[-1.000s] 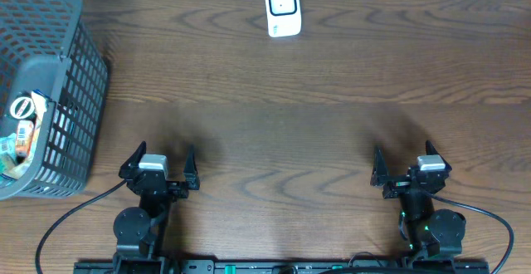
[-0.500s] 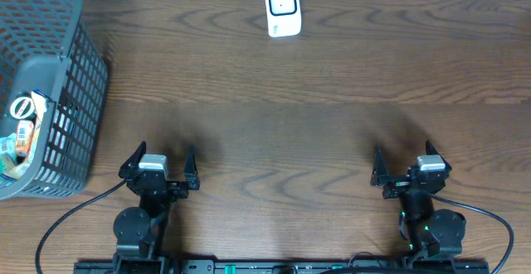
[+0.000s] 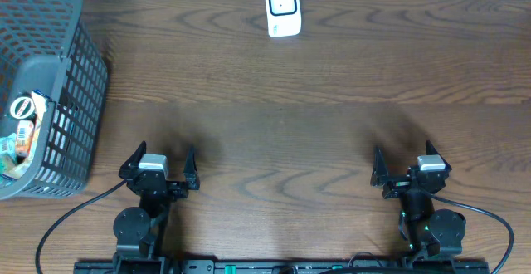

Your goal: Scan the item barcode

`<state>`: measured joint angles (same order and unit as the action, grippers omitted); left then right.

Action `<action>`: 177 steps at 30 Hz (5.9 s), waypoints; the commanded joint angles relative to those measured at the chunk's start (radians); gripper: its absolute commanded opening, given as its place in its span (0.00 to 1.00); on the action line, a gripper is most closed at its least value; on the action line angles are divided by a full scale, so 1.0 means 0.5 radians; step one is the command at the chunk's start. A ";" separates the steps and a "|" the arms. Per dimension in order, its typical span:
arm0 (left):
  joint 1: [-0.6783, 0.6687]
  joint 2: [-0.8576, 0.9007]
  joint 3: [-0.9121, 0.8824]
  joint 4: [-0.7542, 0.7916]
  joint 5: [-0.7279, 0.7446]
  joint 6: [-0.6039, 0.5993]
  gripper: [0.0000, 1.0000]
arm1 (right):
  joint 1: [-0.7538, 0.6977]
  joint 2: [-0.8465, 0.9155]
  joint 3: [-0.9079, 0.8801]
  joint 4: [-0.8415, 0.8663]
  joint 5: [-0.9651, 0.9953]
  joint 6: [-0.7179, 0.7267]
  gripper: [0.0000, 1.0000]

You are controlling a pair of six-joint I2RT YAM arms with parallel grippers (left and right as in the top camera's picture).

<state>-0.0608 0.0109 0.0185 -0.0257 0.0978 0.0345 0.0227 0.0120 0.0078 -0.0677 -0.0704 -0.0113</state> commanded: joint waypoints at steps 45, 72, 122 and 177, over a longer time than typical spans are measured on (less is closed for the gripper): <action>-0.006 0.072 0.297 1.010 0.495 -0.922 0.98 | -0.005 -0.011 -0.003 -0.008 0.017 -0.009 0.99; -0.007 1.650 2.329 -1.228 0.635 -0.413 0.98 | -0.005 -0.011 -0.003 -0.008 0.017 -0.009 0.99; 1.329 3.558 4.488 -2.435 -0.456 -0.581 0.98 | -0.005 -0.011 -0.003 -0.008 0.017 -0.009 0.99; 1.480 3.899 3.046 -1.958 -0.352 0.365 0.90 | -0.005 -0.011 -0.003 -0.008 0.017 -0.009 0.99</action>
<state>0.6773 1.9415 1.5719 -1.0157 -0.0834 0.2066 0.0227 0.0120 0.0074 -0.0677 -0.0700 -0.0113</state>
